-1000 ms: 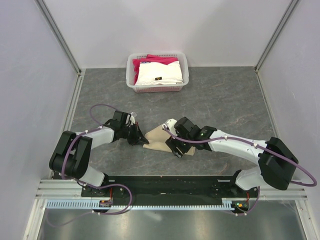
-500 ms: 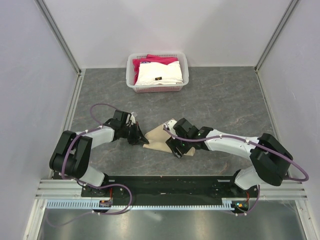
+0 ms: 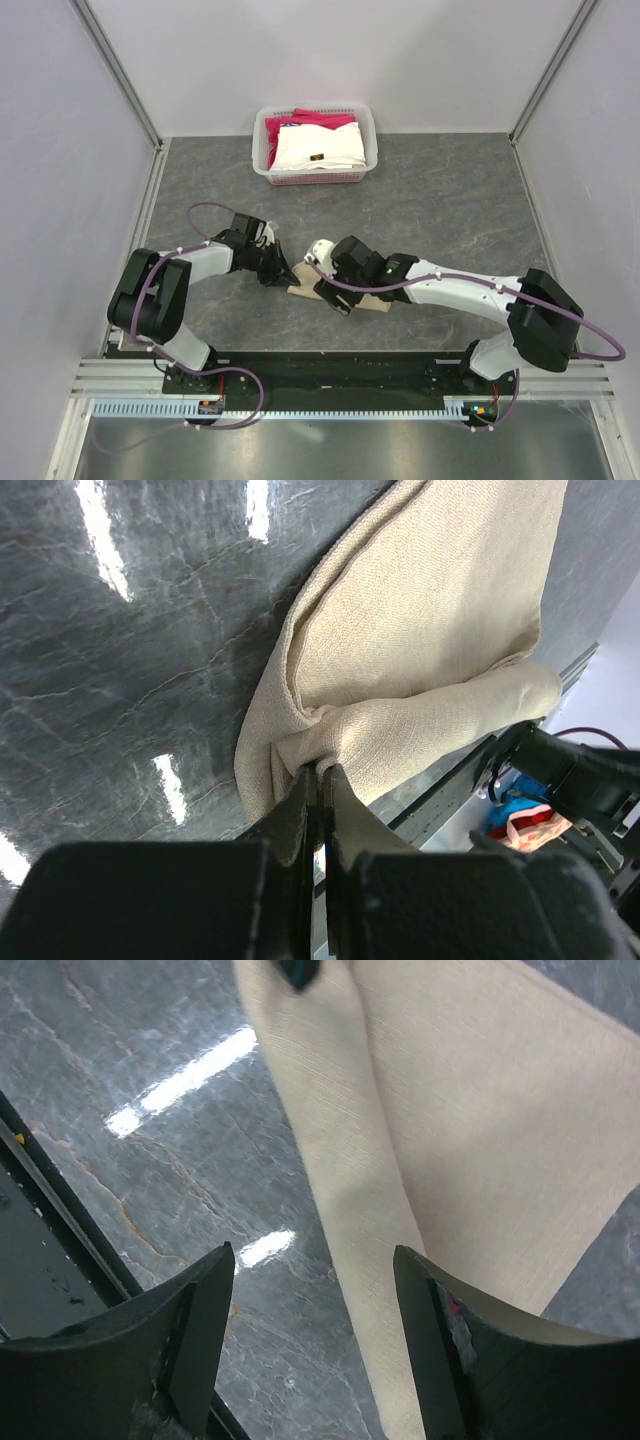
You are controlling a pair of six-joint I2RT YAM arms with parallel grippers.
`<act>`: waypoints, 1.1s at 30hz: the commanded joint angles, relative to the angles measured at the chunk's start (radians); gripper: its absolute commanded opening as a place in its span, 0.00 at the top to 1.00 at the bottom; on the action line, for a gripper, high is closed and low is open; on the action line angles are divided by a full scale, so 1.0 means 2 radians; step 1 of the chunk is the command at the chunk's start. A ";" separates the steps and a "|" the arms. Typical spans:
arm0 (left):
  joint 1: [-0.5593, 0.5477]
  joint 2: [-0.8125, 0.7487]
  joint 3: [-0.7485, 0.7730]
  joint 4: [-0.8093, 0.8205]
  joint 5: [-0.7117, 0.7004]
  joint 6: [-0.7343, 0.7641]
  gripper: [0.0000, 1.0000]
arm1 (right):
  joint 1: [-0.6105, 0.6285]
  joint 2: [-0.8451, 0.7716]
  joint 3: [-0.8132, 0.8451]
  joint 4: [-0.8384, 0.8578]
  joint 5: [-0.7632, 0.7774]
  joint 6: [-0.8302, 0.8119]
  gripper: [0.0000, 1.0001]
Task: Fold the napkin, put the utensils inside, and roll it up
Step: Roll the napkin with the utensil
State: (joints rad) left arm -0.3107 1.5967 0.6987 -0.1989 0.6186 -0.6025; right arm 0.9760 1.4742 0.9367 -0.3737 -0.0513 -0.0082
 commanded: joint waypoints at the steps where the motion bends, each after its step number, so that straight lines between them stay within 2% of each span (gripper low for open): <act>1: 0.000 0.021 0.010 -0.030 -0.029 0.036 0.98 | 0.032 0.001 0.015 0.020 0.058 -0.044 0.27; 11: 0.000 0.023 0.010 -0.033 -0.029 0.038 0.98 | 0.057 0.054 0.024 0.046 0.088 -0.088 0.30; 22: 0.000 0.022 0.013 -0.035 -0.026 0.042 0.98 | 0.057 0.099 0.031 0.054 0.121 -0.106 0.32; 33: 0.000 0.015 0.014 -0.035 -0.019 0.053 0.98 | 0.040 0.136 0.038 0.053 0.101 -0.107 0.33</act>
State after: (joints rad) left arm -0.3099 1.6131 0.7269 -0.2287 0.6338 -0.5732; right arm 1.0733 1.7081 0.9855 -0.2859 0.1825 -0.2176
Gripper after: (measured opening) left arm 0.040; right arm 0.668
